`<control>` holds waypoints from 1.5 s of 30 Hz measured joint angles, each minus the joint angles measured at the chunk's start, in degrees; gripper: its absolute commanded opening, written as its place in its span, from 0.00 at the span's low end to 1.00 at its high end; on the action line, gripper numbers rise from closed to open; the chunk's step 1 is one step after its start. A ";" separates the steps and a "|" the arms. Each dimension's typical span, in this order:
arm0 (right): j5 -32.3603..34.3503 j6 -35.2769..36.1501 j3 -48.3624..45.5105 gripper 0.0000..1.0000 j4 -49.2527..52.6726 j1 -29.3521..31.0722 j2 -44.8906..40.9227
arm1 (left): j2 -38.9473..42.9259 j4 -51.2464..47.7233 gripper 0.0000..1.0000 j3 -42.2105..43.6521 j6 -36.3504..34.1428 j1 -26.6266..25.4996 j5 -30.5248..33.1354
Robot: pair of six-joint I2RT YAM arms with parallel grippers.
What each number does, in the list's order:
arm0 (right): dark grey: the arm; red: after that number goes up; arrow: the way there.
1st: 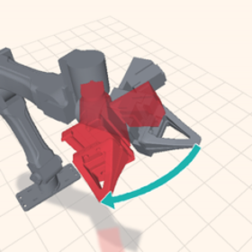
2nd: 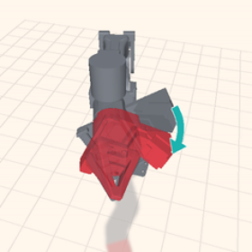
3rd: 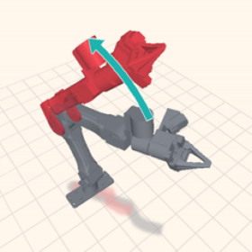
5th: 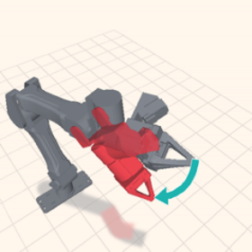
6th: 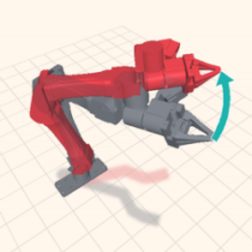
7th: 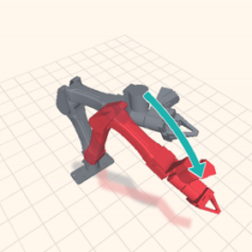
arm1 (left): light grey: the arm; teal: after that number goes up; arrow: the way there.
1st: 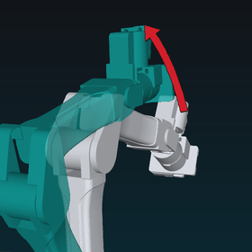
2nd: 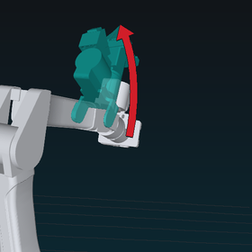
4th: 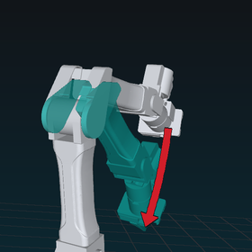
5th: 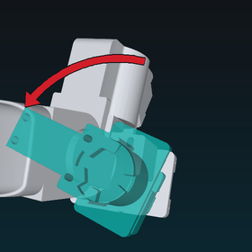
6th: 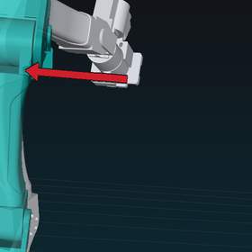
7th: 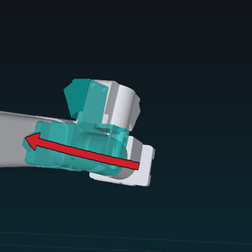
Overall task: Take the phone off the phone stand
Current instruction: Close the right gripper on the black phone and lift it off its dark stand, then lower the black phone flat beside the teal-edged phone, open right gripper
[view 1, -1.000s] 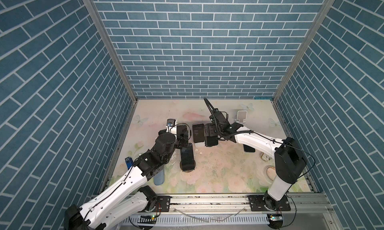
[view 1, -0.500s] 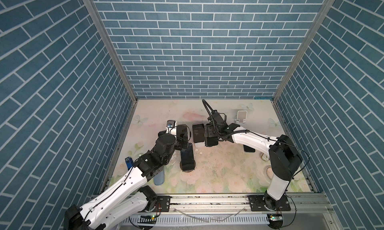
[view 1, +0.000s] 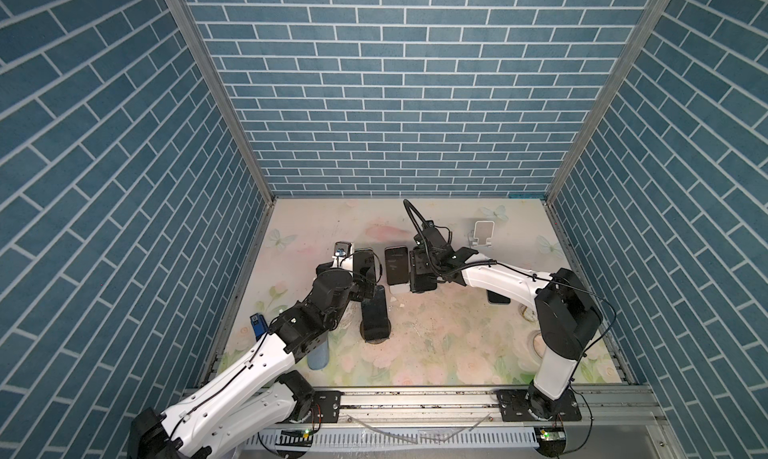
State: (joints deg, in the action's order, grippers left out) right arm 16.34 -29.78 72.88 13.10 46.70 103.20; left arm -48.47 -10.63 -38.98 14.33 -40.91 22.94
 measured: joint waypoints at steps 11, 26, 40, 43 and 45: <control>0.09 0.00 -2.45 0.60 0.00 0.07 -3.76 | -0.20 0.00 1.00 0.04 0.00 0.00 -0.02; 2.27 0.20 -8.87 0.60 2.10 -3.37 -15.47 | -3.34 0.17 1.00 -0.74 0.11 0.00 -1.14; 0.39 1.40 -20.96 0.60 5.01 -14.38 -19.26 | -6.67 1.38 1.00 -3.48 0.90 -0.17 -4.81; -1.03 2.67 -21.11 0.60 5.66 -15.45 -18.93 | -6.80 2.14 1.00 -3.52 1.25 -0.24 -5.38; -1.77 3.37 -21.11 0.61 5.73 -16.09 -18.49 | -7.21 2.34 1.00 -3.58 1.33 -0.26 -5.92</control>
State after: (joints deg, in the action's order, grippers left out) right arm 14.57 -26.41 51.77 18.83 30.61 84.71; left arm -55.68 -8.29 -42.57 15.66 -41.17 17.02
